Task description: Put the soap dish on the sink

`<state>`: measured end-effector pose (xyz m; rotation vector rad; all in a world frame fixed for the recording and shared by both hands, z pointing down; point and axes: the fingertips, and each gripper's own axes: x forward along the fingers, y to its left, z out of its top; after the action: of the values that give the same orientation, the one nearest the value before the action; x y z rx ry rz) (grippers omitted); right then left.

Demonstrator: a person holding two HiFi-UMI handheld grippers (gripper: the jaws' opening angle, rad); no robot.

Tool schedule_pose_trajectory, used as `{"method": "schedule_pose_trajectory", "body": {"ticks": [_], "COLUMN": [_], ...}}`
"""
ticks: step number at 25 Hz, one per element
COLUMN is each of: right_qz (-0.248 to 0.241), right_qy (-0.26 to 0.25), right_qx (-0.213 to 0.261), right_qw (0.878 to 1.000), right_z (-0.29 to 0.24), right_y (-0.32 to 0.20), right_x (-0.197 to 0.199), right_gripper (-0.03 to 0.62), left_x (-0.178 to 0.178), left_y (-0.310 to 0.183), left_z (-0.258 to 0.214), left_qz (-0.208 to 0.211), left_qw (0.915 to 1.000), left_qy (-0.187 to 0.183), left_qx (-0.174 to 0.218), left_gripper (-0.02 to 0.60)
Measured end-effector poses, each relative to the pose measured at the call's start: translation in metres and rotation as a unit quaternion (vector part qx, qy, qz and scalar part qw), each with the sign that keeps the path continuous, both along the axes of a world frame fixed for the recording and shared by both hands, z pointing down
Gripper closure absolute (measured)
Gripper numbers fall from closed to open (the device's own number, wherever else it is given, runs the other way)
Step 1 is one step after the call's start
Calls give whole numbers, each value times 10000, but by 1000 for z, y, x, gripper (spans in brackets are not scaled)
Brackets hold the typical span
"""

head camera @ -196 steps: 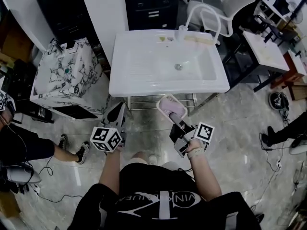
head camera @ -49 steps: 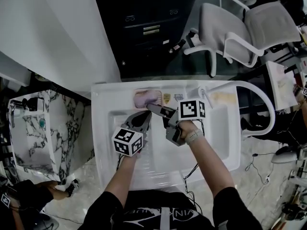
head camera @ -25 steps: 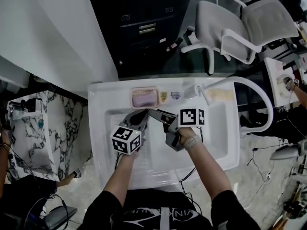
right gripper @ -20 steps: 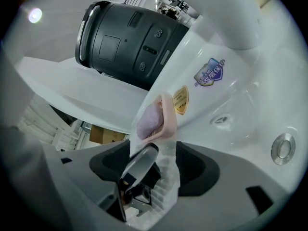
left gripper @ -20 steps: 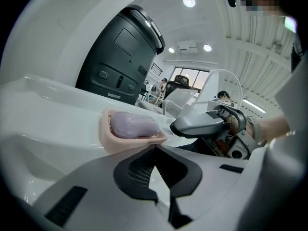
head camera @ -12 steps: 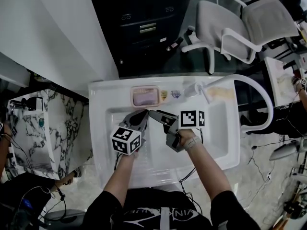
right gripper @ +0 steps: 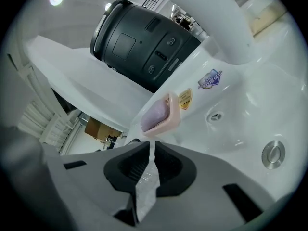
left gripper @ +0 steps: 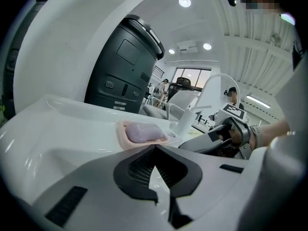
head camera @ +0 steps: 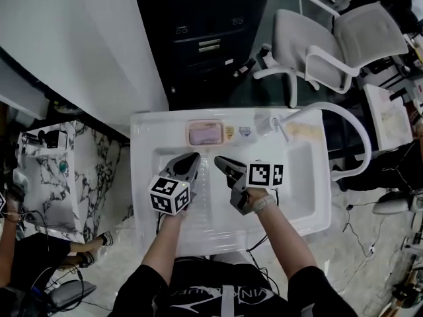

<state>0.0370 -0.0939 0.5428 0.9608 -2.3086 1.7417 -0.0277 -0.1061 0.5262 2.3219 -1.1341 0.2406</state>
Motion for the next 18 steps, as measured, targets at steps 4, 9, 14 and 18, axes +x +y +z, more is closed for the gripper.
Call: {"method": "schedule_pose_trajectory", "body": {"ticks": [4, 9, 14, 18], "right_qz": [112, 53, -93, -216], "right_qy": [-47, 350, 947, 1398], "right_qx": [230, 790, 1515, 2044], "right_qw": [9997, 9962, 9839, 9686], "right_z": [-12, -26, -41, -53], "right_y": [3, 7, 11, 12], "right_x": [0, 3, 8, 13], "right_gripper": [553, 559, 565, 566], "left_x": [-10, -24, -41, -57], "left_y": [4, 13, 21, 26], "left_z": [-11, -23, -38, -51], "left_qz": [-71, -217, -344, -451], "left_qw": [9999, 9994, 9984, 9973], "left_qy": [-77, -164, -258, -337], "left_qx": [128, 222, 358, 471], "left_gripper": [568, 568, 568, 568]}}
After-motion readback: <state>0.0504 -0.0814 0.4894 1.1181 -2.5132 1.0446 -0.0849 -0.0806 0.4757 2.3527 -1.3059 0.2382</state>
